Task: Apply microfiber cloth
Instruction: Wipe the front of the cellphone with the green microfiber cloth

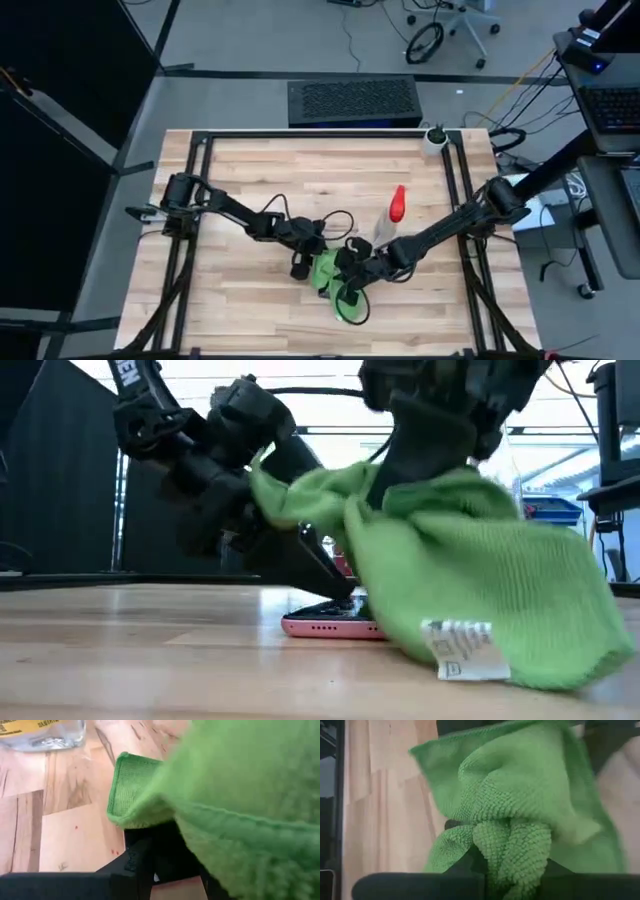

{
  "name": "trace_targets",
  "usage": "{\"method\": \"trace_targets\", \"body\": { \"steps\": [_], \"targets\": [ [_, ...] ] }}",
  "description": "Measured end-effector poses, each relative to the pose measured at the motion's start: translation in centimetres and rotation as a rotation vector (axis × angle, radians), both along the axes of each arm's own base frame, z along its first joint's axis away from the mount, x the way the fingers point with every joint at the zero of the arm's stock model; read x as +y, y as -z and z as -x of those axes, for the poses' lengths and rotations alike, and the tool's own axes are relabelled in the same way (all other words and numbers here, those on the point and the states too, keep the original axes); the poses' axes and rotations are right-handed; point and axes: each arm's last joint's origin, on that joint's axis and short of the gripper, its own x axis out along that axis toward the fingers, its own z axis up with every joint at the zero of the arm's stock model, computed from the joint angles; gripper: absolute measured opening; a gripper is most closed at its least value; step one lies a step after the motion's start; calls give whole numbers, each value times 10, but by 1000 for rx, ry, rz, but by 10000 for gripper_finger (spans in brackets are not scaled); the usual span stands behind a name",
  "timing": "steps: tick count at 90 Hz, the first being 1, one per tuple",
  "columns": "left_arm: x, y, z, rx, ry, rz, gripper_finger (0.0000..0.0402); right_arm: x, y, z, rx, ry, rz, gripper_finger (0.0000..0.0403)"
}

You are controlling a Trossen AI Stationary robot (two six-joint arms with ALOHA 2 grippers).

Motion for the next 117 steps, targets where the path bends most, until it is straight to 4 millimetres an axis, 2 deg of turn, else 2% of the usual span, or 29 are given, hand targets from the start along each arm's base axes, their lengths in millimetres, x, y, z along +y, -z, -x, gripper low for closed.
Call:
{"method": "trace_targets", "body": {
  "steps": [14,33,49,65,81,89,101,111,117],
  "targets": [
    [2,4,-1,17,-14,17,121,-6,30,-8,74,31,15,24],
    [4,6,0,29,-27,15,121,-15,44,-20,83,39,-55,24],
    [7,6,0,32,-33,18,120,3,42,-16,65,-62,-108,25],
    [6,7,0,31,-37,15,120,-3,44,-13,104,0,-66,25],
    [7,7,0,29,-46,10,121,0,39,-25,-38,-117,-114,25],
    [7,7,0,29,-46,10,121,6,40,-21,0,-160,-145,25],
    [7,7,0,30,-45,10,121,8,43,-13,77,-123,-120,25],
    [7,7,0,29,-44,11,121,10,35,-15,0,-96,-78,25],
    [6,7,0,29,-43,11,121,12,21,-25,-84,-108,-46,25]
  ]
}}
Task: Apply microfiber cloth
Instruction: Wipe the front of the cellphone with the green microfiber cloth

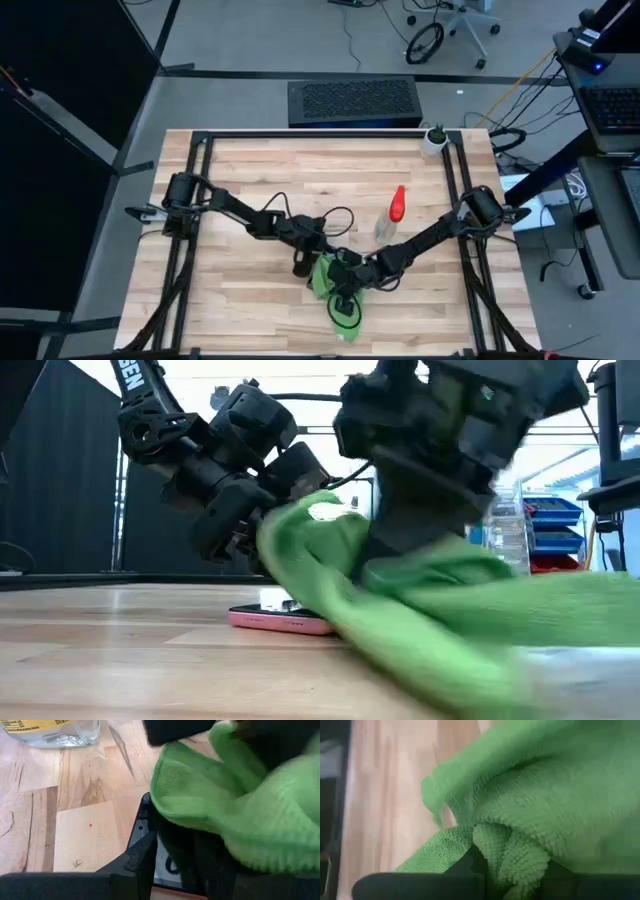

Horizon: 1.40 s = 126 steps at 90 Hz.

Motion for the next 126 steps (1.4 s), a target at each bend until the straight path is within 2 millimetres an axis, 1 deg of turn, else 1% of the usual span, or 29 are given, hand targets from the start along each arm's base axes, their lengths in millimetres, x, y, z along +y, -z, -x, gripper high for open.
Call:
{"method": "trace_targets", "body": {
  "steps": [6,11,17,23,35,45,56,85,93,107,119,126],
  "targets": [
    [0,0,0,0,0,0,121,2,-16,-9,-68,-10,33,25],
    [0,0,0,0,1,0,121,1,-17,-14,-86,-19,53,24],
    [0,0,0,0,4,2,121,-3,-6,-18,-53,-18,71,25],
    [0,0,0,0,6,4,121,-10,12,-20,1,-6,90,25],
    [-1,0,0,0,9,5,121,-14,30,-27,14,30,88,25],
    [-2,0,0,1,14,5,121,-15,41,-30,25,46,76,25],
    [-2,0,0,2,15,5,121,-12,43,-27,66,43,70,25],
    [-3,0,0,2,23,7,121,15,36,2,215,40,63,25],
    [-3,0,0,2,28,10,121,19,33,9,252,47,63,25],
    [-3,0,0,0,32,9,121,19,24,18,292,48,68,25],
    [-3,-1,0,-5,28,7,121,16,12,17,225,50,113,25],
    [-3,-6,0,-17,21,11,121,13,7,15,193,37,130,25]
  ]
}}
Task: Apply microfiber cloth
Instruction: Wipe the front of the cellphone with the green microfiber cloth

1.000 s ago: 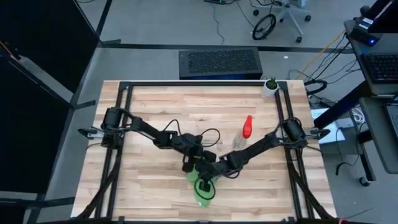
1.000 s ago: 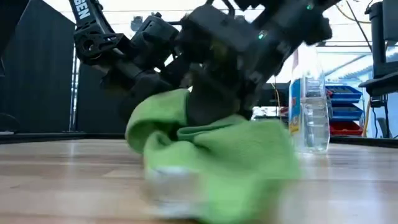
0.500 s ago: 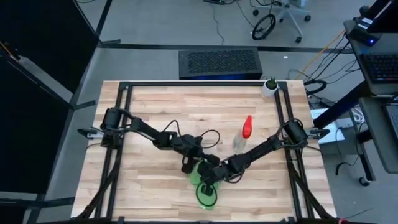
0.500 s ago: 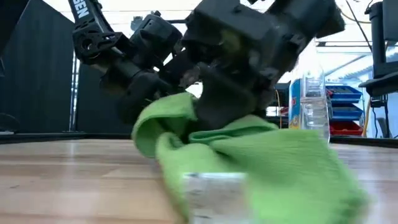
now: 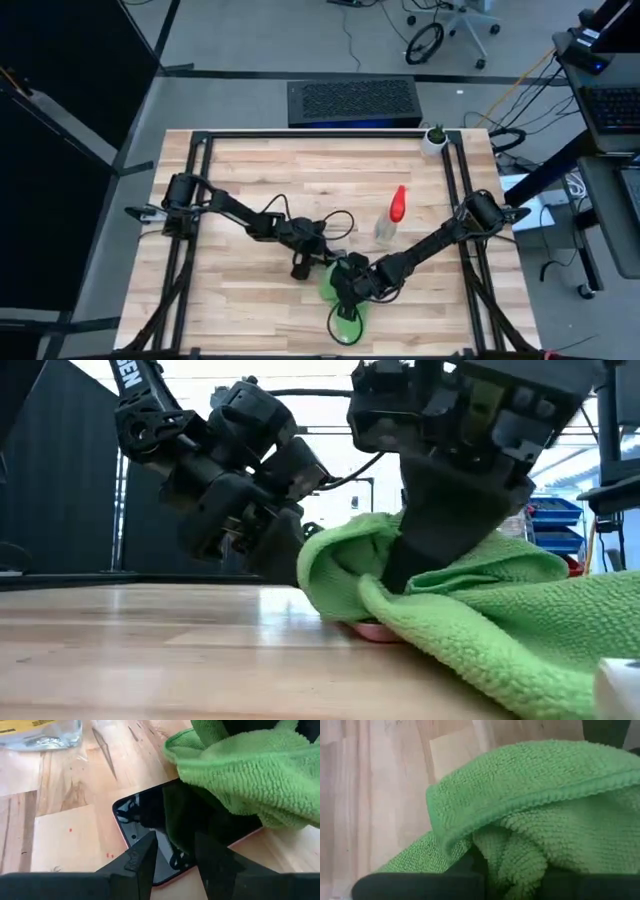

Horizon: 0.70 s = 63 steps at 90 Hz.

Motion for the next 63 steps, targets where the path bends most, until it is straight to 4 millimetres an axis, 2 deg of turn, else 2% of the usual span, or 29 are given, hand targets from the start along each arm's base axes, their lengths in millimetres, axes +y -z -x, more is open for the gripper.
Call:
{"method": "trace_targets", "body": {
  "steps": [9,27,42,53,63],
  "targets": [
    [-1,-7,1,-8,0,0,121,-1,-9,-2,-62,-10,25,25],
    [-8,-27,-2,-73,5,30,121,9,-42,1,-161,-43,-4,25],
    [-16,-33,-6,-101,32,38,121,21,-75,19,-227,-32,7,25],
    [-18,-29,-7,-93,44,33,121,26,-74,31,-200,32,49,25],
    [-14,-18,-9,-71,34,29,121,26,-59,26,-166,59,63,25]
  ]
}}
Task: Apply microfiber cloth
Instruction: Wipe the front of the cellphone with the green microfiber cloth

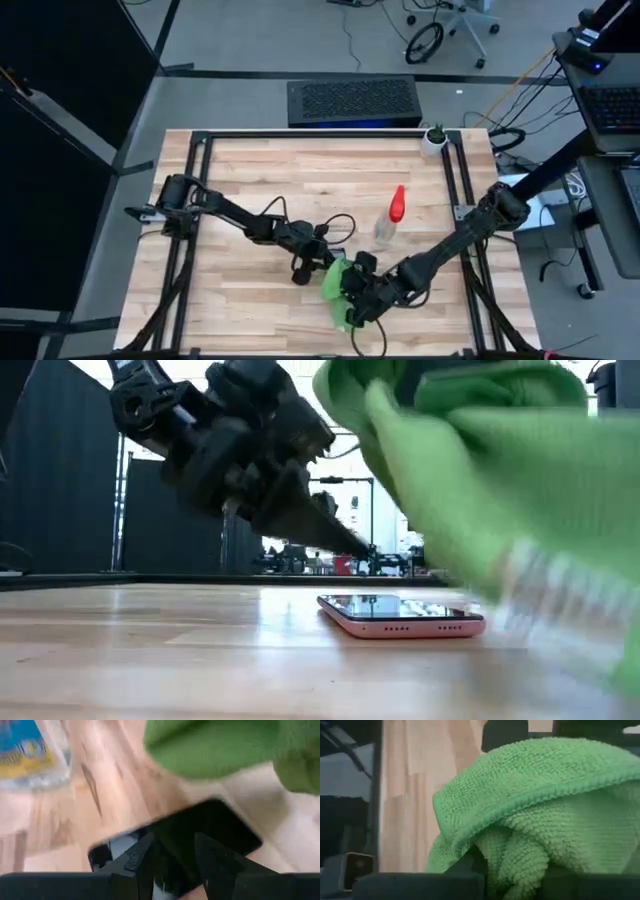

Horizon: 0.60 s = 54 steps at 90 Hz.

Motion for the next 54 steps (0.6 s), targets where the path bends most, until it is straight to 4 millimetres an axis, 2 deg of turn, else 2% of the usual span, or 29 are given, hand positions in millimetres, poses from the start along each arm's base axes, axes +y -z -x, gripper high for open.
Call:
{"method": "trace_targets", "body": {
  "steps": [13,29,43,54],
  "targets": [
    [8,15,-2,35,-23,-3,121,-12,27,-14,62,47,33,25],
    [11,19,-3,37,-28,-2,121,-24,58,-25,153,79,33,25],
    [12,19,-3,37,-32,-5,121,-23,77,-31,203,80,-23,25],
    [16,20,-3,42,-40,-5,121,-19,81,-30,214,62,-60,25]
  ]
}}
